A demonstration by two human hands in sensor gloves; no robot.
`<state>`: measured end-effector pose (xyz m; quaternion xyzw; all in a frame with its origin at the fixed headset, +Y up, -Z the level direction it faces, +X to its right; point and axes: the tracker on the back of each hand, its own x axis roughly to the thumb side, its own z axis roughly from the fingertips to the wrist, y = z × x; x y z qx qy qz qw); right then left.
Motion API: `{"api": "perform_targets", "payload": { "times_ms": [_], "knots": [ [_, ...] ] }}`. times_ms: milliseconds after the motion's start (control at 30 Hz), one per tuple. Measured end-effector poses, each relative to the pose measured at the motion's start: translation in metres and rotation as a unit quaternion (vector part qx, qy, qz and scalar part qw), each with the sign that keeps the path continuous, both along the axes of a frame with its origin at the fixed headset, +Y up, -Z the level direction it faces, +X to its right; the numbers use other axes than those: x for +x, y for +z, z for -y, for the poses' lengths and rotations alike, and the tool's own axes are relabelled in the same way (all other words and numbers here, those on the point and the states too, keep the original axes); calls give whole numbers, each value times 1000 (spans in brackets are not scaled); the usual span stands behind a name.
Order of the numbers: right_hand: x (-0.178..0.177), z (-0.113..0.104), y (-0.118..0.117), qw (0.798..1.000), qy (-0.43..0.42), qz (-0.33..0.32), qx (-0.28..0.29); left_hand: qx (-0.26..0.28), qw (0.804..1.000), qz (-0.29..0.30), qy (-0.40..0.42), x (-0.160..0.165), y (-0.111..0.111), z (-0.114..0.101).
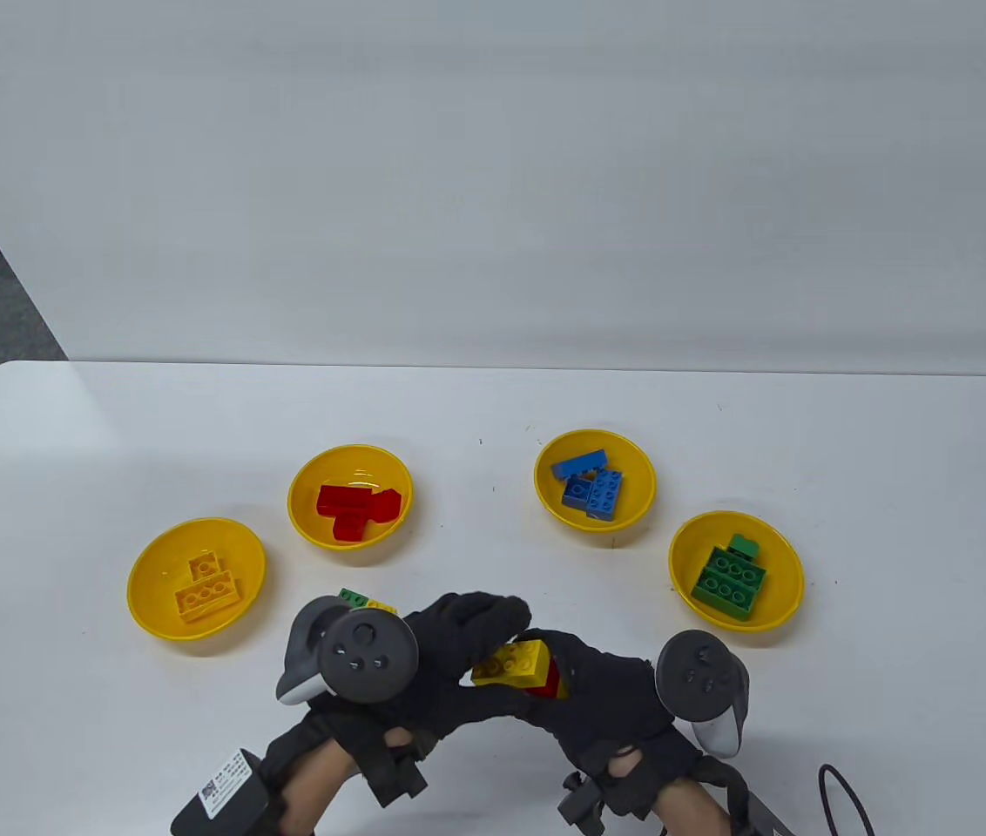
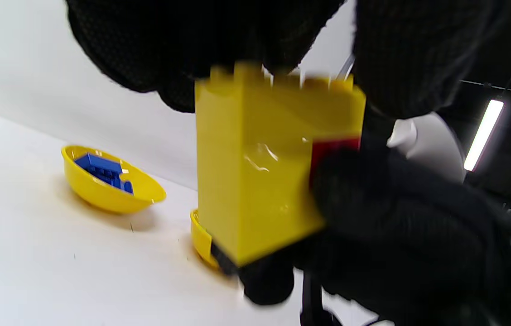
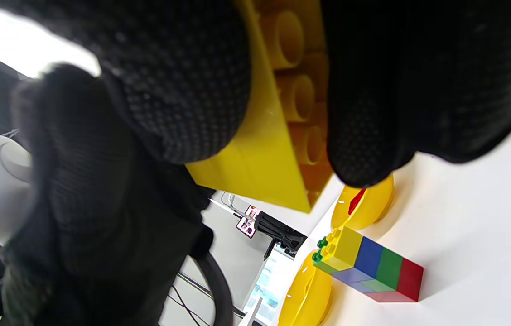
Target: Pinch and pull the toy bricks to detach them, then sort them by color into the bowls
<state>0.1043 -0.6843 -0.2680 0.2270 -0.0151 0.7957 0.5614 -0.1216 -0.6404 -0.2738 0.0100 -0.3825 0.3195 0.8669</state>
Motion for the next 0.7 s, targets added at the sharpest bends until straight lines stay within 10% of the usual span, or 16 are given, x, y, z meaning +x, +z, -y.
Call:
{"api": "perform_targets", "payload": {
  "times_ms": [167,500,700],
  "knots": [
    [-8,4,4,999,34,-10,8,23,997,-13,74,-9,1,15],
    [-13,1,7,1000,15,-22,3,-153,970,21,185,-32,-21,28],
    [-2,1,5,1000,1,-10,-6,-7,977,-125,170,-95,-17,-32]
  ]
}}
